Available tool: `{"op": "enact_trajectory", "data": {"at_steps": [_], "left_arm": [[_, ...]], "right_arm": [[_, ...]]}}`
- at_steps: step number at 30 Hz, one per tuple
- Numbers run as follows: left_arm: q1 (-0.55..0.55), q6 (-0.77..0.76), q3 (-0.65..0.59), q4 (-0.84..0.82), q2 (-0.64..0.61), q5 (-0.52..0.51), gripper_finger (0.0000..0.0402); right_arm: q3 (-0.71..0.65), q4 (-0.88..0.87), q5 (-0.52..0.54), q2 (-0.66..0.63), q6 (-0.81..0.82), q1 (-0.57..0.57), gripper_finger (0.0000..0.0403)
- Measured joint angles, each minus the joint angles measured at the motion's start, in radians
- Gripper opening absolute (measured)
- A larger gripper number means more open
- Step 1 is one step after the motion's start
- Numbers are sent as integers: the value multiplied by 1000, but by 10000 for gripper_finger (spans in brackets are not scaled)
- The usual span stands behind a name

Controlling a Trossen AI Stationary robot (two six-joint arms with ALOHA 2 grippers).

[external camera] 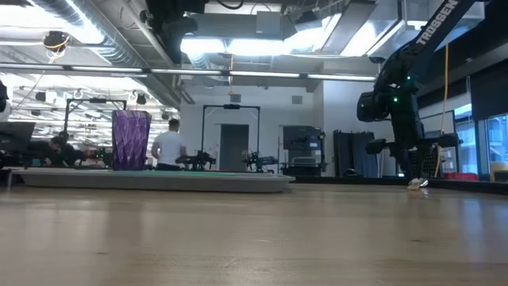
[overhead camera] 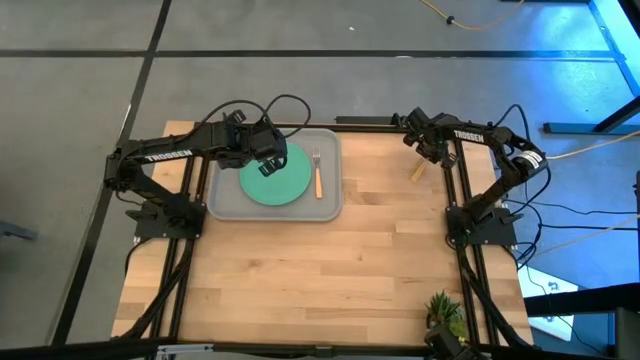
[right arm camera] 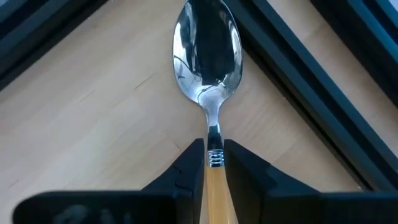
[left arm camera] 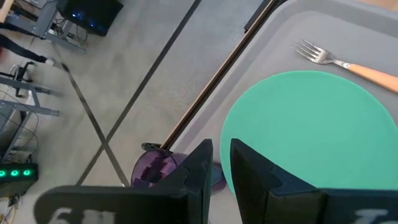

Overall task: Pick and place plate/cup/fork/spoon on tray
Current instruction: Put the orange spoon on the right side of the light orange fork

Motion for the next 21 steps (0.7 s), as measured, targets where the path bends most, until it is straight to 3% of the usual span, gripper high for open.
{"op": "enact_trajectory", "data": {"at_steps": [12,21], "left_arm": [[0,0,0,0,0,0,50],[0,0,0,-1,0,0,50]], "right_arm": [[0,-16,36,17,-96,26,68],[0,-14,29,48,-63,44,68]]}}
